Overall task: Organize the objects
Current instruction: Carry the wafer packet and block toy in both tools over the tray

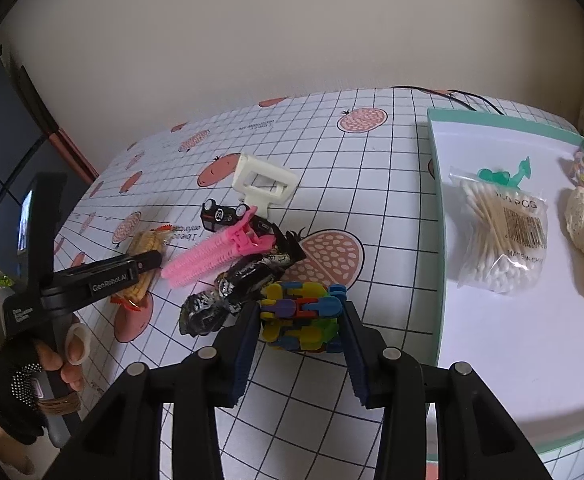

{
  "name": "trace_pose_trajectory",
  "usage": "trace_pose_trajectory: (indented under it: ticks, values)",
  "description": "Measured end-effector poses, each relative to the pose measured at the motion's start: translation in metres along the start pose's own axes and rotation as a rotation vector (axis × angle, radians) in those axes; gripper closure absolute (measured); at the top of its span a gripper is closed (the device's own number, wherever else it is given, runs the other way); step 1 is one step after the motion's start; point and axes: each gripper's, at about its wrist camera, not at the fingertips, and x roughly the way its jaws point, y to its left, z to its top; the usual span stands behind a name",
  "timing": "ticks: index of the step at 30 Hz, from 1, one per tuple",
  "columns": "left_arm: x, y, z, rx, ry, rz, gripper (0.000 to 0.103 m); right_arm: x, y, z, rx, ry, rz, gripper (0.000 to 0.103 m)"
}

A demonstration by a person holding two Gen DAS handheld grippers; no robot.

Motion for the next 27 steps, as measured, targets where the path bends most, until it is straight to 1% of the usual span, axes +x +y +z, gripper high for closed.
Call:
trace_pose_trajectory:
  ticks: [9, 12, 17, 22, 27]
  values:
    - [-0.012, 0.008, 0.007, -0.059, -0.016, 0.000, 0.065, -0.009, -0.002, 0.003, 0.001, -0.017, 0.012, 0.061]
    - [-0.020, 0.007, 0.009, -0.077, -0.037, -0.005, 0.065, -0.014, -0.005, 0.005, 0.007, -0.026, 0.015, 0.061]
    - [-0.037, -0.003, 0.014, -0.071, -0.074, -0.007, 0.065, -0.024, -0.010, 0.007, 0.006, -0.042, 0.009, 0.061]
    - [-0.052, -0.014, 0.019, -0.085, -0.100, -0.041, 0.065, -0.034, -0.020, 0.009, 0.025, -0.060, 0.001, 0.061]
    - [-0.065, -0.037, 0.020, -0.052, -0.125, -0.052, 0.065, -0.048, -0.034, 0.011, 0.035, -0.082, -0.018, 0.061]
